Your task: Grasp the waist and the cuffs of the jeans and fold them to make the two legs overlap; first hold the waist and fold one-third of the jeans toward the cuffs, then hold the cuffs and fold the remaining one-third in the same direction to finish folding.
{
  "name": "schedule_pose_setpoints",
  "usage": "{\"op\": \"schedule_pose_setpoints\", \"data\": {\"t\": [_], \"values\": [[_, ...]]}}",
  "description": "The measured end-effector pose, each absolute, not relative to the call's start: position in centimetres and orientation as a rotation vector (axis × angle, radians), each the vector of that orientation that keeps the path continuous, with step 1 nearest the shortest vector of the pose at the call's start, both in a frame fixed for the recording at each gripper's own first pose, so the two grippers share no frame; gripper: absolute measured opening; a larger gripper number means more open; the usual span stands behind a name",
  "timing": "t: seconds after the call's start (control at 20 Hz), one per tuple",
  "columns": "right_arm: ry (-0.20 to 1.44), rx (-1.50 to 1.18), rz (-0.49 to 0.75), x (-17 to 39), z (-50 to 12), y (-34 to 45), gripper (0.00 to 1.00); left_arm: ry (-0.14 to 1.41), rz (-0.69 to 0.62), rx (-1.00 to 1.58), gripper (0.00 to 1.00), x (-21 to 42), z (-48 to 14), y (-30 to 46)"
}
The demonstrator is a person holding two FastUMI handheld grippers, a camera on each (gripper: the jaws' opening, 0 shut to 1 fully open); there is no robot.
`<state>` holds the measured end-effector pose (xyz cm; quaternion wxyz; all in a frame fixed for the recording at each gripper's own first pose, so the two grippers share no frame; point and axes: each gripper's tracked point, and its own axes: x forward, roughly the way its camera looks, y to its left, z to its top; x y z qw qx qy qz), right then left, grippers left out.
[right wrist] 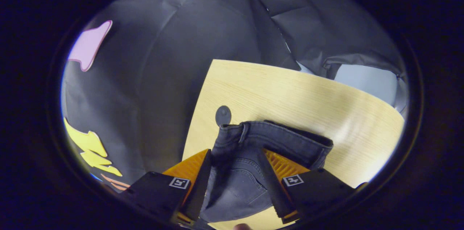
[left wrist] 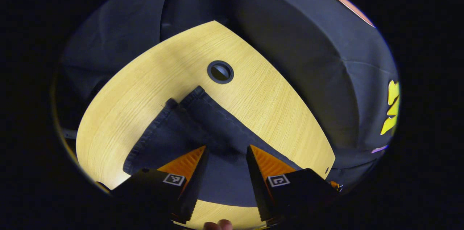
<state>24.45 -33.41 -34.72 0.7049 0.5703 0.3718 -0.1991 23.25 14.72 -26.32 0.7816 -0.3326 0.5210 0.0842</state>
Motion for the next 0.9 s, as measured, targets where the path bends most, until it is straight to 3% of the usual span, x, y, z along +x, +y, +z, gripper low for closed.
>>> {"op": "schedule_pose_setpoints", "data": {"t": [0.1, 0.2, 0.3, 0.4, 0.45, 0.6, 0.65, 0.7, 0.75, 0.9], "values": [[0.809, 1.219, -0.424, 23.7, -33.4, -33.1, 0.69, 1.092, 0.150, -0.703, 0.70, 23.0, -24.0, 14.3], [0.812, 1.112, -0.375, 22.4, -31.7, -32.4, 0.90, 1.057, 0.092, -0.648, 0.71, 22.2, -20.4, 13.2], [0.805, 0.979, -0.322, 20.5, -29.6, -31.5, 0.90, 1.004, 0.003, -0.519, 0.71, 21.2, -16.8, 11.9], [0.789, 0.865, -0.266, 18.4, -27.2, -30.0, 0.90, 0.931, -0.052, -0.366, 0.83, 19.4, -13.1, 10.5], [0.774, 0.809, -0.240, 17.1, -26.1, -29.2, 0.90, 0.874, -0.058, -0.308, 0.71, 18.6, -11.3, 9.9], [0.709, 0.628, -0.208, 13.2, -22.9, -27.6, 0.90, 0.690, -0.049, -0.212, 0.72, 16.1, -7.1, 7.9], [0.692, 0.559, -0.219, 12.0, -22.3, -27.4, 0.91, 0.639, -0.039, -0.184, 0.80, 14.9, -6.2, 7.3], [0.664, 0.500, -0.226, 10.7, -21.2, -27.2, 0.94, 0.601, -0.026, -0.165, 0.79, 13.5, -5.4, 6.8], [0.635, 0.452, -0.234, 9.8, -20.2, -27.0, 0.98, 0.565, -0.010, -0.152, 0.99, 12.2, -5.1, 6.4], [0.566, 0.345, -0.260, 7.0, -18.5, -26.1, 0.97, 0.465, 0.017, -0.145, 0.99, 9.1, -4.3, 5.0]]}}
